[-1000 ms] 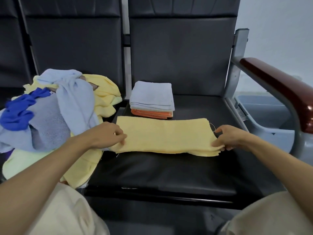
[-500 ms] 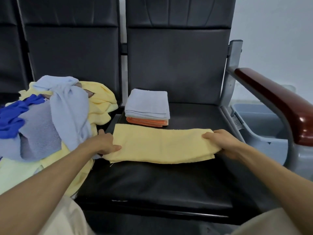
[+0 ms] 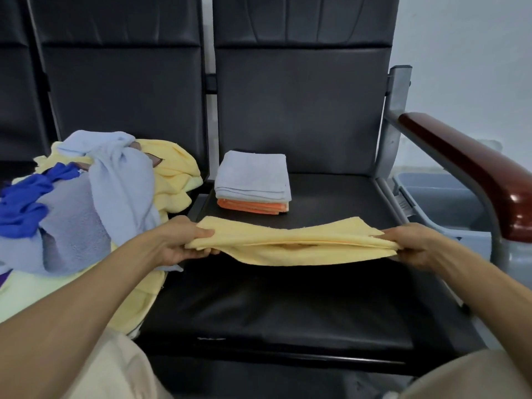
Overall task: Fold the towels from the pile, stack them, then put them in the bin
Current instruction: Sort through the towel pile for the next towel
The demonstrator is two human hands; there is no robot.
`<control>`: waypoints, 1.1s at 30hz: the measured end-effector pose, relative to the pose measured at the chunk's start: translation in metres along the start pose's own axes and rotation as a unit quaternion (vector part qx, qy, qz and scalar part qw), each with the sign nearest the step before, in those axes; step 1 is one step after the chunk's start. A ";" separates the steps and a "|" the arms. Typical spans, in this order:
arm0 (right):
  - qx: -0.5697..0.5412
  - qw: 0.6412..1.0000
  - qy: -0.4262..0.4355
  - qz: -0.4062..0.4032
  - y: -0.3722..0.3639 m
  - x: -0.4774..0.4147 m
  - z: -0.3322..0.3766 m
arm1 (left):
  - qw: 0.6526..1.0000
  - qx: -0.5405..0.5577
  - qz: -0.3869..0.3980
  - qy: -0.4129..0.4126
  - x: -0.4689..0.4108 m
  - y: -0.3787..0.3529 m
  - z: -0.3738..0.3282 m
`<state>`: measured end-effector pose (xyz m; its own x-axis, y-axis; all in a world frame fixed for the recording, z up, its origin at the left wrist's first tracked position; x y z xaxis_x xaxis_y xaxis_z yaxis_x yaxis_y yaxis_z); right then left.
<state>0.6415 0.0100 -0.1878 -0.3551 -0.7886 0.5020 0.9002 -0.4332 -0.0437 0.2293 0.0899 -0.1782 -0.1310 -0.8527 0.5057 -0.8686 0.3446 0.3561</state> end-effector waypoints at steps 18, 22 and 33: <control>0.155 0.987 -0.007 0.045 -0.020 0.005 -0.013 | 0.975 -0.213 -0.050 -0.035 -0.002 -0.007 0.002; 0.158 0.985 0.013 0.065 -0.023 0.007 -0.010 | 0.993 -0.081 -0.077 -0.049 0.007 -0.018 -0.015; 0.148 0.983 0.010 0.108 -0.031 0.013 -0.009 | 0.992 -0.001 0.053 -0.117 0.016 -0.174 -0.102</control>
<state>0.6068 0.0093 -0.1879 -0.1507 -0.8580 0.4910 0.9879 -0.1120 0.1075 0.4271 0.0565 -0.1515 -0.3296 -0.8789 0.3448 -0.8424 0.4387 0.3129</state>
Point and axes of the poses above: each hand's wrist, its own x-axis away from the middle knuckle, its own y-axis out of the back of the hand, z = x × y, the point moved 9 cm from there along -x, towards the middle knuckle, and after that the axes turned 15 degrees about -x, right-handed, at the moved point
